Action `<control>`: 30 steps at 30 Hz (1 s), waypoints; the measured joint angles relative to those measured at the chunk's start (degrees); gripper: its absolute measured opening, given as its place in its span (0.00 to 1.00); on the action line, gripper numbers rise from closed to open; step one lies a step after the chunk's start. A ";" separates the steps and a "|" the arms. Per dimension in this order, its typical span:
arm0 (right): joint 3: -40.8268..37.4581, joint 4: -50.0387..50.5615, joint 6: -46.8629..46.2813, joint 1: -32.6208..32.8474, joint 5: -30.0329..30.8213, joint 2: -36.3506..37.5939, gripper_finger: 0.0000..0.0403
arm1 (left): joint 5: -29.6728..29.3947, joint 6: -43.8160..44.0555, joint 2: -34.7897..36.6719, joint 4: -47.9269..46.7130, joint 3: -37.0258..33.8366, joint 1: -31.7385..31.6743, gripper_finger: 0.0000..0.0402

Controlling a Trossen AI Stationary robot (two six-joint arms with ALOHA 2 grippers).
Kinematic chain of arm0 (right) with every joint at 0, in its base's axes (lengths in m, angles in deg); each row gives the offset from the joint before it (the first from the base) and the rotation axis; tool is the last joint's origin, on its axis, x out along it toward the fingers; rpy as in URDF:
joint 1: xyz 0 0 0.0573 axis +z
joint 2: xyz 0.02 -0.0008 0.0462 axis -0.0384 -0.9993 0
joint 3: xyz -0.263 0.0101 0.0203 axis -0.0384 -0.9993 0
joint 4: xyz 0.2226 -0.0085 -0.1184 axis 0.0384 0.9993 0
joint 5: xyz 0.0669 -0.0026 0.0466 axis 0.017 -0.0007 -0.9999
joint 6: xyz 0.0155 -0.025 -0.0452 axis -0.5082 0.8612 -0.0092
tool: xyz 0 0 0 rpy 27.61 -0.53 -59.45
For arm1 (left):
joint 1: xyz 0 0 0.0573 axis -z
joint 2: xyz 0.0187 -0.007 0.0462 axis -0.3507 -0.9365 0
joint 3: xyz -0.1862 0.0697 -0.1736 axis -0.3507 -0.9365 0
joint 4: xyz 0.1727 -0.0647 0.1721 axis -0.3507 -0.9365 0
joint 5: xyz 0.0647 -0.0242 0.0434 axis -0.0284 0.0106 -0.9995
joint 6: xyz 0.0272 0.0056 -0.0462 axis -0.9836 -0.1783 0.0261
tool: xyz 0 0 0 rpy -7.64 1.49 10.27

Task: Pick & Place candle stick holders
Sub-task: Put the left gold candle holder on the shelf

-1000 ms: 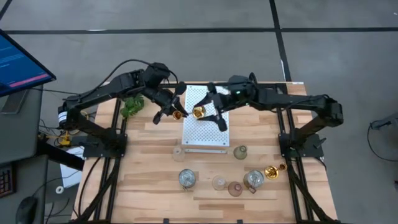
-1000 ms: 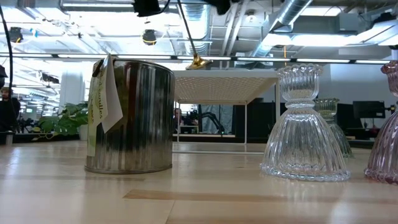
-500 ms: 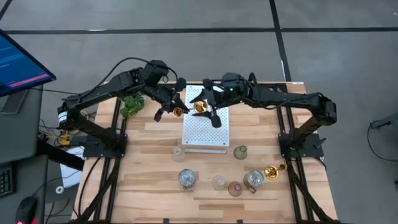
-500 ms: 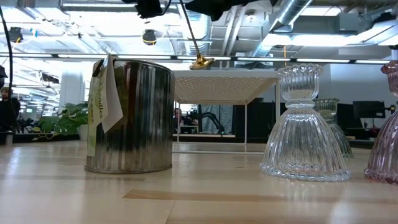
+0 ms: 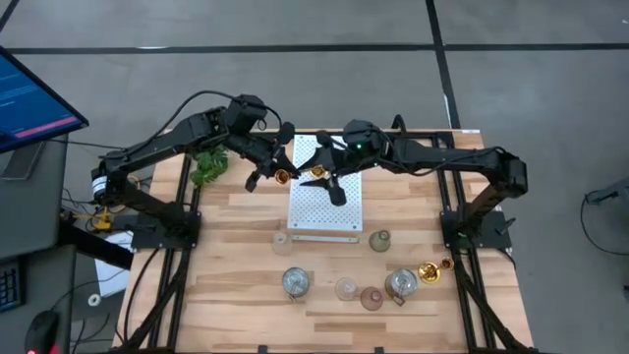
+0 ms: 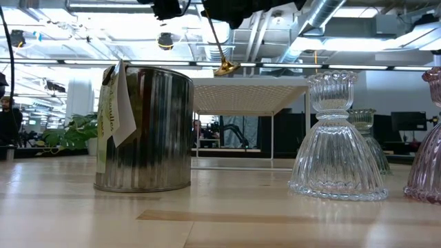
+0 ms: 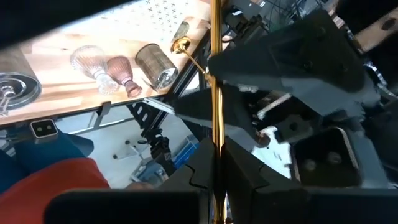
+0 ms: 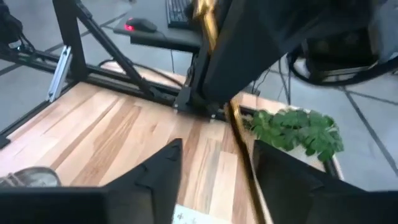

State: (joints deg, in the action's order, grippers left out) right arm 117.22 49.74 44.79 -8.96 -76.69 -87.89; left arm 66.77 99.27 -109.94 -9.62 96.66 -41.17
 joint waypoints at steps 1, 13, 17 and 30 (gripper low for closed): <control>0.02 -0.01 0.00 0.00 0.01 0.05 0.39 | -0.12 -0.02 0.00 0.00 0.00 0.00 0.05; 0.02 0.93 0.99 -0.33 0.55 0.03 0.03 | -1.53 -0.61 -0.09 -0.15 -0.07 0.00 0.05; 0.02 1.07 0.90 -0.35 0.50 0.03 0.02 | -2.49 -2.37 -0.09 0.41 -0.07 0.00 0.08; -0.02 2.01 0.17 -1.10 0.43 2.47 0.00 | -6.55 -9.02 0.11 4.87 0.02 -0.89 0.37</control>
State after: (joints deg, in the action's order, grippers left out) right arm 117.20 51.75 44.96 -10.06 -76.26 -85.42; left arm 60.22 90.25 -109.84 -4.75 96.68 -42.06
